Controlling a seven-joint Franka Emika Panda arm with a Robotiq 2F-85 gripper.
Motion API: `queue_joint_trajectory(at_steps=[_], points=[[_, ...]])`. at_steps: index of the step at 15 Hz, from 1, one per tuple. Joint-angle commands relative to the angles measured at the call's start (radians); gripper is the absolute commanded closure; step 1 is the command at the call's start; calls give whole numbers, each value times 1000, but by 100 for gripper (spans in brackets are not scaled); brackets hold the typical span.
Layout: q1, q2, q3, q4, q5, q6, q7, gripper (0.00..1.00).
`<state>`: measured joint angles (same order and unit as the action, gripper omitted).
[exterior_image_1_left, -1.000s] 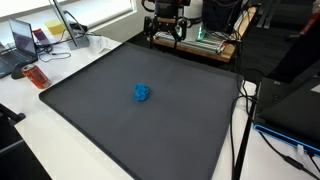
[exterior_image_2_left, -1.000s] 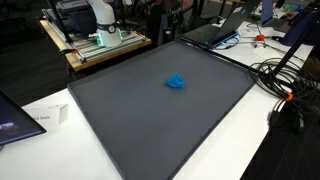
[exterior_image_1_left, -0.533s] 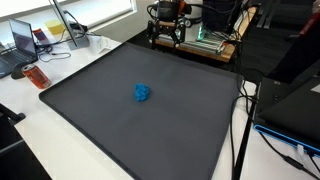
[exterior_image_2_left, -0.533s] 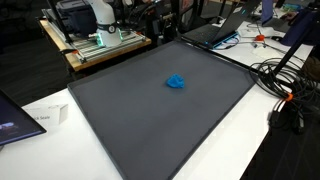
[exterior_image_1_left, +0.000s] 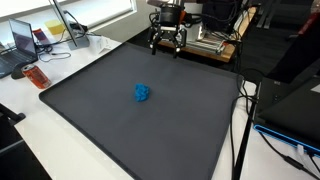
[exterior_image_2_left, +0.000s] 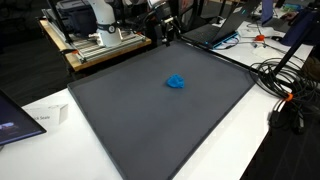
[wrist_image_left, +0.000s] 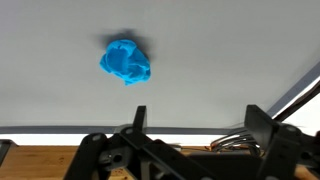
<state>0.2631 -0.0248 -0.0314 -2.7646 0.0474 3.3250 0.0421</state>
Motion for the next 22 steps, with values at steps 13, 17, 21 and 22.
queue_joint_trajectory(at_steps=[13,17,21,22], points=[[-444,326,-15,62,-781,346,318,0],[-529,387,7,135,-928,377,339,0],[-570,446,43,221,-1025,367,371,0],[-579,461,53,242,-1046,369,377,0]])
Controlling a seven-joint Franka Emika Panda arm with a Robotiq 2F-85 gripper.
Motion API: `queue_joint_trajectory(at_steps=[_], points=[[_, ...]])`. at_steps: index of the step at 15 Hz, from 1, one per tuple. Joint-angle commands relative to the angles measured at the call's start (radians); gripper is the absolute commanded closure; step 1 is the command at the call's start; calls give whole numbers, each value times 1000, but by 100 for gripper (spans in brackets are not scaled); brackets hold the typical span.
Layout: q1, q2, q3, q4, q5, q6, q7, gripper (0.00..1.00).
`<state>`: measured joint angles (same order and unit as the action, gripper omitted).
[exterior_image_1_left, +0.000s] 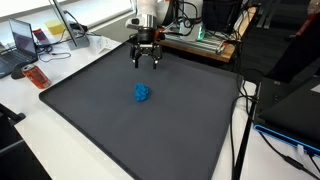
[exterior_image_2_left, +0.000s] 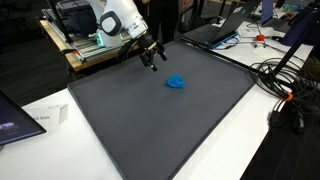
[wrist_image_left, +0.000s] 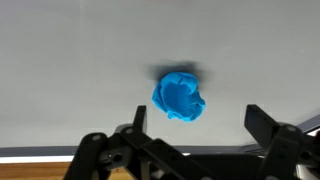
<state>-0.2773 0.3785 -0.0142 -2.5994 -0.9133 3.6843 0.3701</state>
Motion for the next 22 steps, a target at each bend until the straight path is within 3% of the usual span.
queue_joint_trajectory(at_steps=[1,8,13,18,22], points=[[-46,71,44,98,-106,6,54,0],[-117,159,78,226,-345,-17,112,0],[-151,205,86,333,-607,-18,286,0],[-72,206,20,456,-911,8,592,0],[14,217,-66,587,-1087,62,769,0]])
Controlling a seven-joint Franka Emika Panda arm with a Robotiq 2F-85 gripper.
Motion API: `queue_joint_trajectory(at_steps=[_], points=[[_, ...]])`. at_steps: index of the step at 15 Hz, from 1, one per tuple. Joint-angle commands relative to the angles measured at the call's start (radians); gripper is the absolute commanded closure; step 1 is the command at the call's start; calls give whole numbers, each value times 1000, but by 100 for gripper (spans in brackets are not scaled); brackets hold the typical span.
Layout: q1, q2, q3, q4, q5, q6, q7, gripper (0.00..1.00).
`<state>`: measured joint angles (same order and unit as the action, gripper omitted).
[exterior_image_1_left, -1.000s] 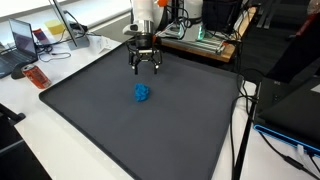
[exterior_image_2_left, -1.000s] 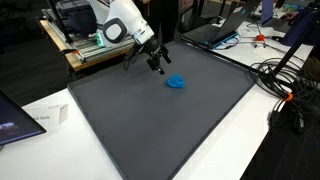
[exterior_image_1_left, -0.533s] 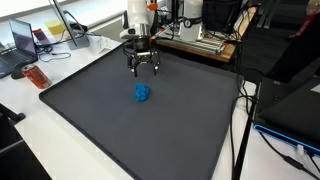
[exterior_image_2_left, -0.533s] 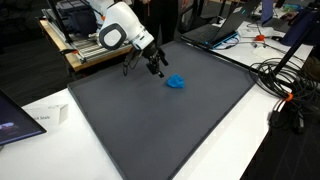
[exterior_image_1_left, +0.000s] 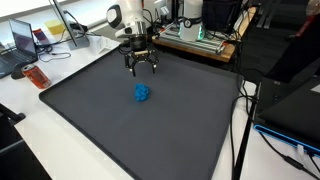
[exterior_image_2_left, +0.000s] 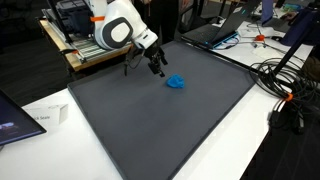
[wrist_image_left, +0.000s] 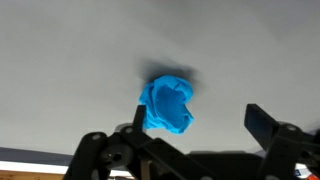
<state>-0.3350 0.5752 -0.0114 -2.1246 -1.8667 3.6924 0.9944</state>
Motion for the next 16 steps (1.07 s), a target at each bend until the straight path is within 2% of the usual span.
queue_joint_trajectory(at_steps=[1,5,8,11,12,16], points=[[92,25,-90,147,-167,71,179,0],[178,61,-177,299,-297,159,303,0],[218,101,-219,410,-353,234,352,0],[254,144,-253,505,-391,289,392,0],[292,162,-300,527,-371,313,383,0],[337,227,-361,628,-375,366,457,0]])
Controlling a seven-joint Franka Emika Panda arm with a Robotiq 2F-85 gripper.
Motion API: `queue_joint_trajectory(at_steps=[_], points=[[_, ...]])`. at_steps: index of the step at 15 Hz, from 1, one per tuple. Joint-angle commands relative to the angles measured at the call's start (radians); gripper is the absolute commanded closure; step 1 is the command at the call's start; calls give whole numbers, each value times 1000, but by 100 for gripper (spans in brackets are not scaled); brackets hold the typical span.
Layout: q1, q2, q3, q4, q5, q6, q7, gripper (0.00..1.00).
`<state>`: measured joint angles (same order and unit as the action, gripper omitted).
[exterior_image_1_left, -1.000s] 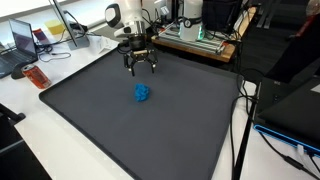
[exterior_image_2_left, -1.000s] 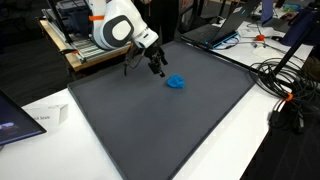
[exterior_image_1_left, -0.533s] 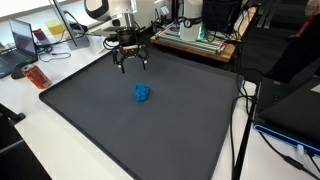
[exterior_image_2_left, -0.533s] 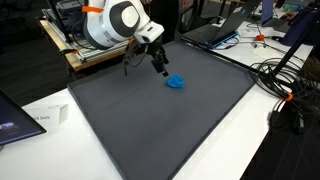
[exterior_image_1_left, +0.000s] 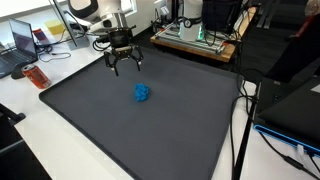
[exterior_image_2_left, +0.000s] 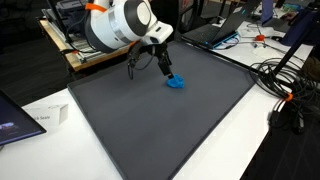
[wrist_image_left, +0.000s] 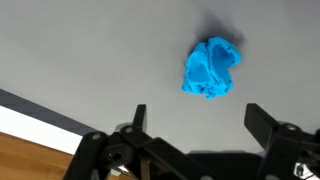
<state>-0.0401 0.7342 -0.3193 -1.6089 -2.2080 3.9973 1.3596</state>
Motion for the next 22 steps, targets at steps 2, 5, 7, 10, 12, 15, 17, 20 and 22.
queue_joint_trajectory(at_steps=[2,5,7,10,12,15,17,20,22], points=[[61,99,-74,159,-37,79,132,0],[89,136,-103,222,-51,110,203,0],[110,158,-124,260,-70,141,267,0],[141,182,-148,317,-114,193,362,0],[159,194,-158,355,-145,230,423,0],[175,214,-162,422,-187,279,505,0],[166,192,-105,391,-266,235,559,0],[165,200,-76,405,-334,241,640,0],[169,205,-68,418,-366,250,688,0]])
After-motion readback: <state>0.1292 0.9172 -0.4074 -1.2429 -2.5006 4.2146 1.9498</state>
